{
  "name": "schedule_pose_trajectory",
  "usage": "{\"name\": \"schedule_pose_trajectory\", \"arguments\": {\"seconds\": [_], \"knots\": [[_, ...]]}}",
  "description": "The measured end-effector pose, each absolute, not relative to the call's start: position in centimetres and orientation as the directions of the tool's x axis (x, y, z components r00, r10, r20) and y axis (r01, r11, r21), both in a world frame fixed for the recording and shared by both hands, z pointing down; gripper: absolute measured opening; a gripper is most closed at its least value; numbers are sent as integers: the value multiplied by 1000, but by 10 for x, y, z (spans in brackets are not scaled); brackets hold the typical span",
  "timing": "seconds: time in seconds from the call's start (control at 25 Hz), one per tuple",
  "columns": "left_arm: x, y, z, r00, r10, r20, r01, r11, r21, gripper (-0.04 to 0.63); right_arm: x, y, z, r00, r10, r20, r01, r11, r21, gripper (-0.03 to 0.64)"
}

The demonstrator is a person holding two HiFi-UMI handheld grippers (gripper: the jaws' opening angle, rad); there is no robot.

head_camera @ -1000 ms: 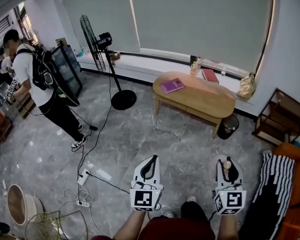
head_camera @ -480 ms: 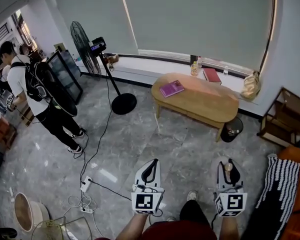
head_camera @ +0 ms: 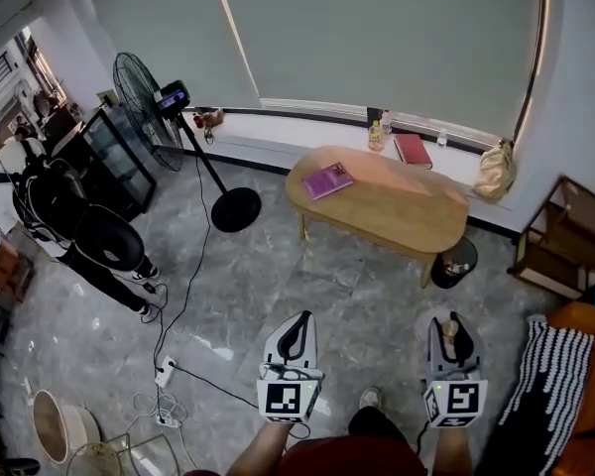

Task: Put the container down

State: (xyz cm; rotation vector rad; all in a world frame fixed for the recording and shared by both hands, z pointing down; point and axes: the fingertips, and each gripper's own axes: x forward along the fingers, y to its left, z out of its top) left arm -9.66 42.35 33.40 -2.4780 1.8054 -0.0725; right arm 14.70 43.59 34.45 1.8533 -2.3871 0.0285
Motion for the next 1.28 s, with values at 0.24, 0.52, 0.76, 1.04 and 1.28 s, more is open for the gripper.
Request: {"name": "schedule_pose_trajectory", "arguments": {"seconds": [0.24,0.52,0.76,1.04,1.28], "knots": [[-64,388,329,308,-951,0,-946,-306,-103,9,179,399,343,-242,-965,100,-968,247,44,133],[-37,353,325,303,-953,-8,-947,-301,-114,9,208,364,341,-238,-967,89,-970,241,32,133],[-26,329,324,306,-951,-28,-946,-301,-120,9,217,337,338,-244,-967,73,-969,247,31,133],[-36,299,334,301,-953,-23,-949,-297,-106,9,206,305,344,-251,-965,82,-966,255,46,133],[-56,250,347,299,-954,-25,-951,-296,-83,9,182,258,351,-258,-961,100,-961,266,71,133]]}}
